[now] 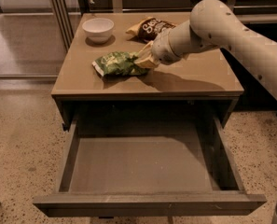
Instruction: Place green jalapeno chip bag into top drawer
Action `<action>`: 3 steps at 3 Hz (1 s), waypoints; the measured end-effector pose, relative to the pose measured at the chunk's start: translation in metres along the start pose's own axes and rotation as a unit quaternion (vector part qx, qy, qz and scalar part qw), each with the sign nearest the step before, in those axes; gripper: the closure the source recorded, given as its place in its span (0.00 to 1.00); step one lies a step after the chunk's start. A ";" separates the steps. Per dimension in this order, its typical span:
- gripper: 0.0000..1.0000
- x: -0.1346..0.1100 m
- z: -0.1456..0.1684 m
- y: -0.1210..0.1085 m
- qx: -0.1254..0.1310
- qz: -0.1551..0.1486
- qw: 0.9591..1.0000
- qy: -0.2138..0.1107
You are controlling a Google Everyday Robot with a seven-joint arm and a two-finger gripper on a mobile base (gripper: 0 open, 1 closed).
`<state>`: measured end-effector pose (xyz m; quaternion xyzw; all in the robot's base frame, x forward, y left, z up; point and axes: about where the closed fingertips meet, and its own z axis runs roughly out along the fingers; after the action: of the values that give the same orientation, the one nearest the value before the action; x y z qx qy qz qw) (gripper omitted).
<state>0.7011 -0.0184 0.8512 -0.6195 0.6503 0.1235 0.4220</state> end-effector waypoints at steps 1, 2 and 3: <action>1.00 -0.022 -0.029 0.033 -0.047 -0.031 0.998 -0.017; 1.00 -0.042 -0.068 0.083 -0.099 -0.052 0.993 -0.032; 1.00 -0.042 -0.067 0.083 -0.099 -0.052 0.993 -0.032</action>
Offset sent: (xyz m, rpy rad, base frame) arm -0.1882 -0.0131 0.0699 -0.0074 0.0902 0.3389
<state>0.5935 -0.0180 0.8921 -0.6869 0.5880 0.1844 0.3853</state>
